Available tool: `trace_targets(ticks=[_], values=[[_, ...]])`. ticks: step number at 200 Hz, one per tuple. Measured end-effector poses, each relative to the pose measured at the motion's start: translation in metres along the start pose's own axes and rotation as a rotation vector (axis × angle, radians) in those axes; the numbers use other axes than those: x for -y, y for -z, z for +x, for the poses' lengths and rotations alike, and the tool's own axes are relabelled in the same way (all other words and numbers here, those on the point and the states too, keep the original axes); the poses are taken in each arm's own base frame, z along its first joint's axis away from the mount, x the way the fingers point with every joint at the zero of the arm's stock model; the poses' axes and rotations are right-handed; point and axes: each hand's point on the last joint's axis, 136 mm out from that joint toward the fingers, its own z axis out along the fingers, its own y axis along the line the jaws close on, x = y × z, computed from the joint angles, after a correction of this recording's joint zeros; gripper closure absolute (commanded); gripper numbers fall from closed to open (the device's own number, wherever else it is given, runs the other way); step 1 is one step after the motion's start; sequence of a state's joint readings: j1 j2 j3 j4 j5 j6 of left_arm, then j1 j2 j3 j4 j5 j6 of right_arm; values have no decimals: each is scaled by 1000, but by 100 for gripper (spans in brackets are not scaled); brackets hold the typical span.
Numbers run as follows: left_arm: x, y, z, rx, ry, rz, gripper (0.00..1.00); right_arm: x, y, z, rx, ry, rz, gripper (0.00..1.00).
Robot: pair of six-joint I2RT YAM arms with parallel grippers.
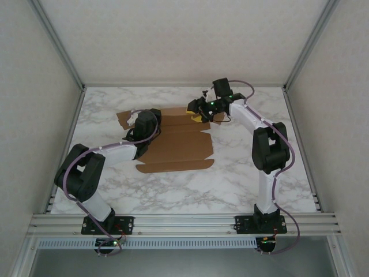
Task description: Fold the paper box
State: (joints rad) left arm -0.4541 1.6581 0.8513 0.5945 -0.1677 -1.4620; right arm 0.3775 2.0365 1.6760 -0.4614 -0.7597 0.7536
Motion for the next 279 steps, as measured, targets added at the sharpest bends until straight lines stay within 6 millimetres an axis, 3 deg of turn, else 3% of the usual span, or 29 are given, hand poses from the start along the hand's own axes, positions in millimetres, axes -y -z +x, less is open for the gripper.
trace_targets(ticks=[24,38,45,90,103,122,139,162,199,235,279], values=[[0,-1,-2,3,2,3,100,-2,3,-3,13,-4,-9,58],[1,-1,0,-5,2,4,100,0,4,-1,16,-11,-5,39],[1,-1,0,-8,3,4,100,3,6,-1,23,-10,11,34],[1,-2,1,-26,3,-3,100,26,34,3,113,51,165,31],[2,-3,1,-27,1,-8,100,30,52,13,155,73,204,40],[4,-6,0,-24,1,-17,100,38,81,30,228,99,257,78],[5,-9,-1,-20,2,-21,100,45,97,38,290,121,284,100],[6,-14,-3,-17,8,-21,100,63,96,41,323,115,327,100],[8,-20,-5,-11,14,-18,100,103,76,32,310,74,429,100],[9,-24,-5,-14,17,-16,100,138,57,9,320,46,537,100],[10,-25,-4,-22,24,-14,100,157,43,-17,356,45,596,100]])
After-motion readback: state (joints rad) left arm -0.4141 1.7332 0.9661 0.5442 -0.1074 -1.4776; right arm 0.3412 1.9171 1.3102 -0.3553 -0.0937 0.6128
